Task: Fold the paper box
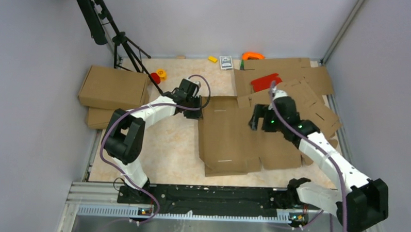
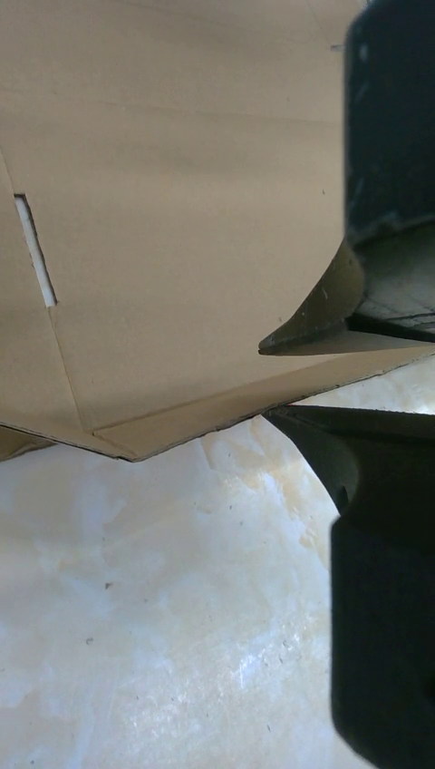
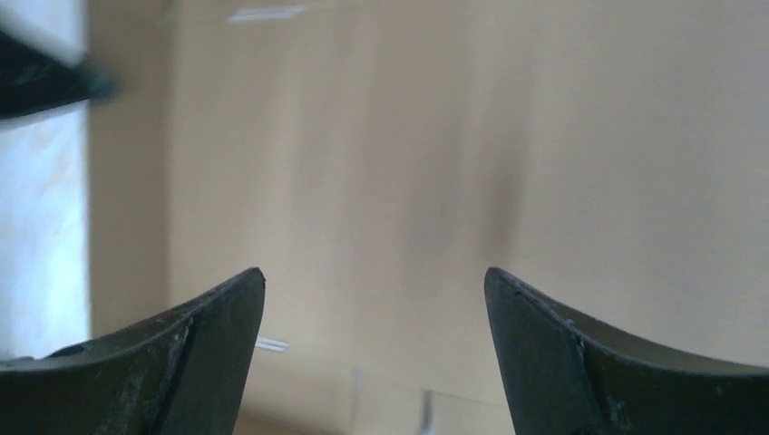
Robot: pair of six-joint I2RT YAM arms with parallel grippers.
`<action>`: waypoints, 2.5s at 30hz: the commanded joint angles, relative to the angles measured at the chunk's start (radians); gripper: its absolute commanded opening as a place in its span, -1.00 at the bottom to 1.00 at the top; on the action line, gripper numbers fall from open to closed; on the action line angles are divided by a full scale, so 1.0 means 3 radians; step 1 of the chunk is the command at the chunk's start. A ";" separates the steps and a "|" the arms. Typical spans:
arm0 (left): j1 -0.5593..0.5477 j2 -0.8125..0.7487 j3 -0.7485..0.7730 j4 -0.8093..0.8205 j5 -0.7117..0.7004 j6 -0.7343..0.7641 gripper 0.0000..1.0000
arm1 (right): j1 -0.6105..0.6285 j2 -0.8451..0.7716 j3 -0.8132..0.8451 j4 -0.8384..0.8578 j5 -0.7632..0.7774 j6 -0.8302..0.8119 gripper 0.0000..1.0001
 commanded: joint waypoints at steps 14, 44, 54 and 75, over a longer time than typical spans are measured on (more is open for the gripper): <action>-0.0021 -0.0017 0.0001 0.0273 0.0357 -0.0088 -0.41 | -0.2096 0.0431 0.0234 0.0082 0.0788 0.0362 0.93; 0.0000 0.0168 0.0167 0.0176 0.0396 0.0108 -0.53 | -0.2515 0.1194 0.0183 0.0401 -0.1832 -0.0123 0.50; 0.0005 0.0174 0.0274 0.0083 0.0398 0.0185 -0.54 | -0.2137 0.1008 -0.0055 0.0314 -0.1766 -0.0171 0.49; -0.0040 -0.0063 -0.0162 0.0212 0.0334 0.0160 -0.54 | -0.0999 0.0623 0.0086 -0.0723 0.0654 0.0344 0.94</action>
